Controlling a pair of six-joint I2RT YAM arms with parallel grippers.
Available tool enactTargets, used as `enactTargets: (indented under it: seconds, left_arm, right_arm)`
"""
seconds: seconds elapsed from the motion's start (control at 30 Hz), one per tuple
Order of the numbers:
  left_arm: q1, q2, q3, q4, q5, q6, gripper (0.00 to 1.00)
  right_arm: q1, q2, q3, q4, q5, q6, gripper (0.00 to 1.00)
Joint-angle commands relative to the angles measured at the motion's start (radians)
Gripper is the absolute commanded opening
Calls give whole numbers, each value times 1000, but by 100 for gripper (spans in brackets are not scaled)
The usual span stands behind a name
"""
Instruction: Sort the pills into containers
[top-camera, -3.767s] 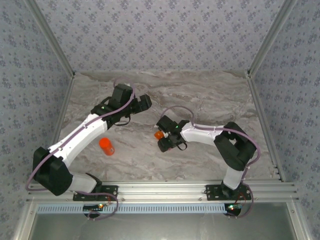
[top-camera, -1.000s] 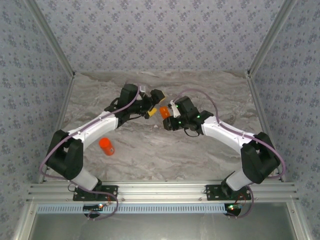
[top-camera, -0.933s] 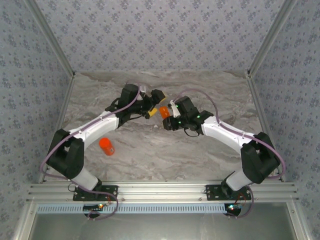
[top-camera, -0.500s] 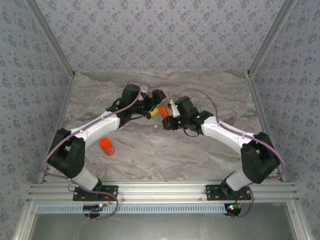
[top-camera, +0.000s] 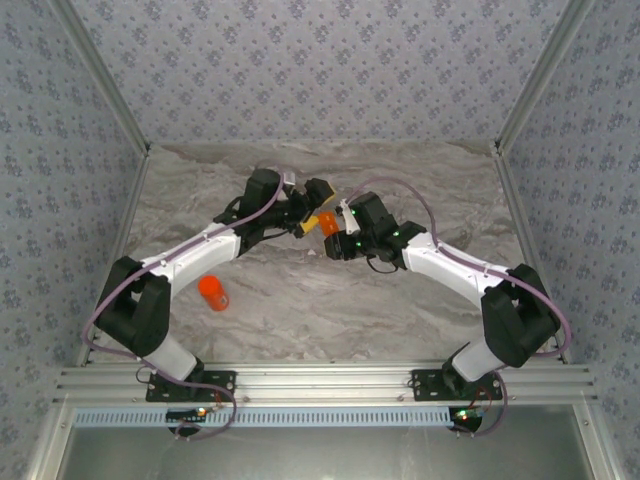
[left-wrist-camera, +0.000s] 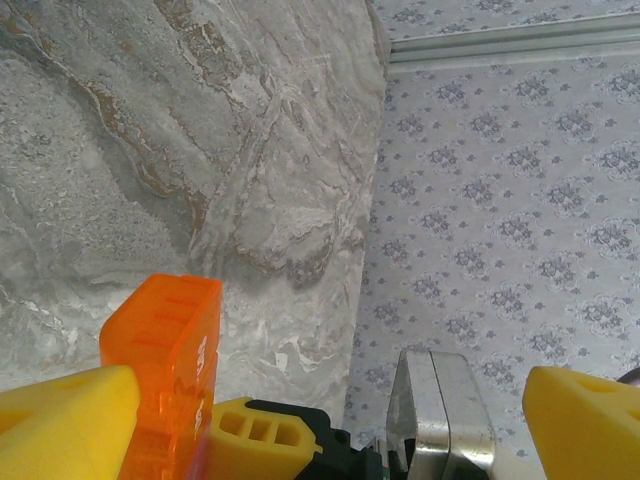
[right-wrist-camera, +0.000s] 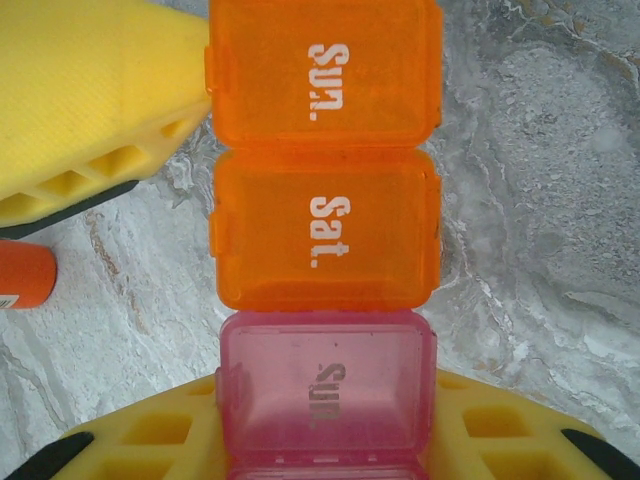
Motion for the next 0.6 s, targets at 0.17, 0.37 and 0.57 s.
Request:
enactTargets:
  seconds: [0.17, 0.37, 0.57]
  left_arm:
    - [-23, 8, 16, 38, 5, -17, 98]
    - [-30, 5, 26, 40, 3, -22, 98]
    - [-42, 4, 38, 53, 6, -42, 98]
  right_arm:
    - [9, 17, 6, 20, -22, 11, 38]
    - [8, 19, 2, 24, -20, 14, 38]
    - [8, 26, 2, 25, -22, 17, 38]
